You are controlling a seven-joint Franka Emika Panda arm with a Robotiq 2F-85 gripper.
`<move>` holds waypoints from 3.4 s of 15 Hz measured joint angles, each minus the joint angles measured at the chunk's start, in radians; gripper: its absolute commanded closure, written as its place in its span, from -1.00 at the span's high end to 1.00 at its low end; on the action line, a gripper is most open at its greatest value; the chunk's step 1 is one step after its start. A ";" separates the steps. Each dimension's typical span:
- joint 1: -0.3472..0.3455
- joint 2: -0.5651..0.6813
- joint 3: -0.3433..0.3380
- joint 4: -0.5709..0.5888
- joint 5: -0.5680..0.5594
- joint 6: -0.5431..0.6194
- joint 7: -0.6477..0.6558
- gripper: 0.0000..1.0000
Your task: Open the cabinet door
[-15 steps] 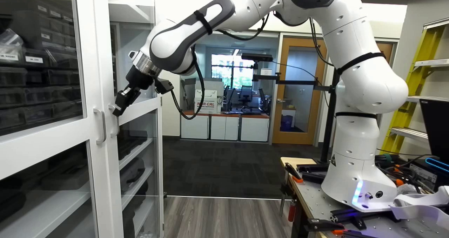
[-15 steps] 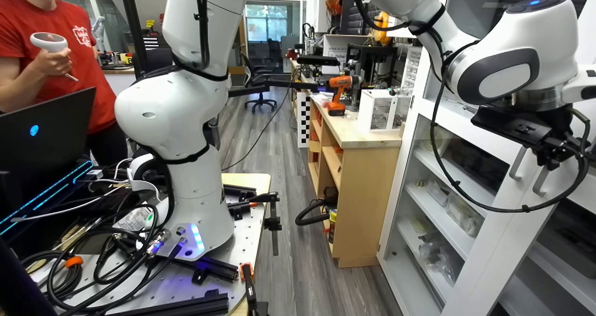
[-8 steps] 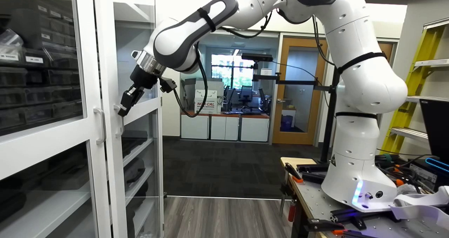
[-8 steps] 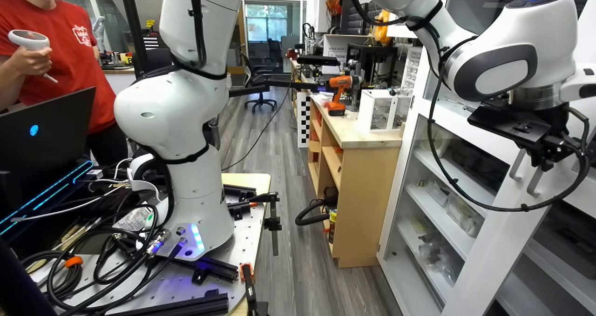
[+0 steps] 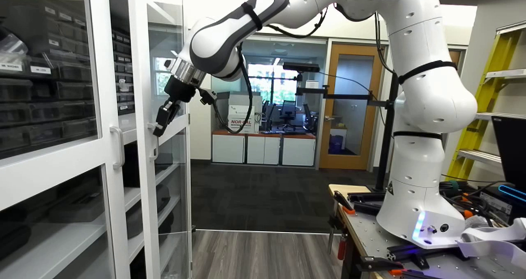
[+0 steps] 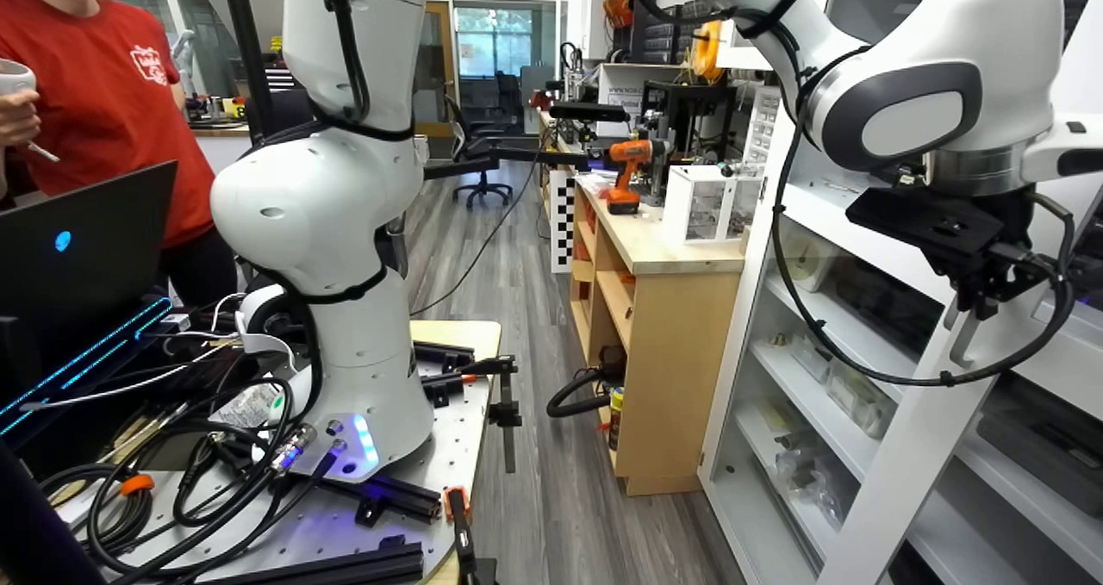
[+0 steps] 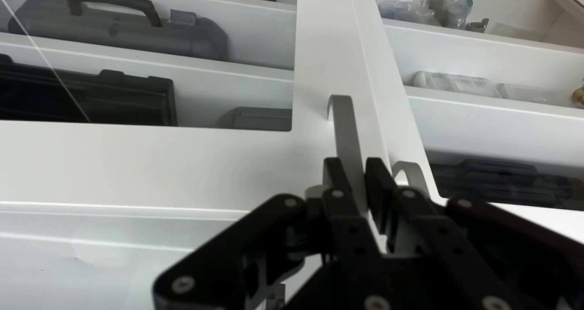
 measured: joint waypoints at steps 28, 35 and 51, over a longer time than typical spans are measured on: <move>0.017 -0.492 -0.277 -0.541 -0.190 -0.084 -0.037 0.96; 0.020 -0.587 -0.288 -0.547 -0.275 -0.207 0.068 1.00; 0.094 -0.722 -0.142 -0.397 -0.259 -0.660 0.495 1.00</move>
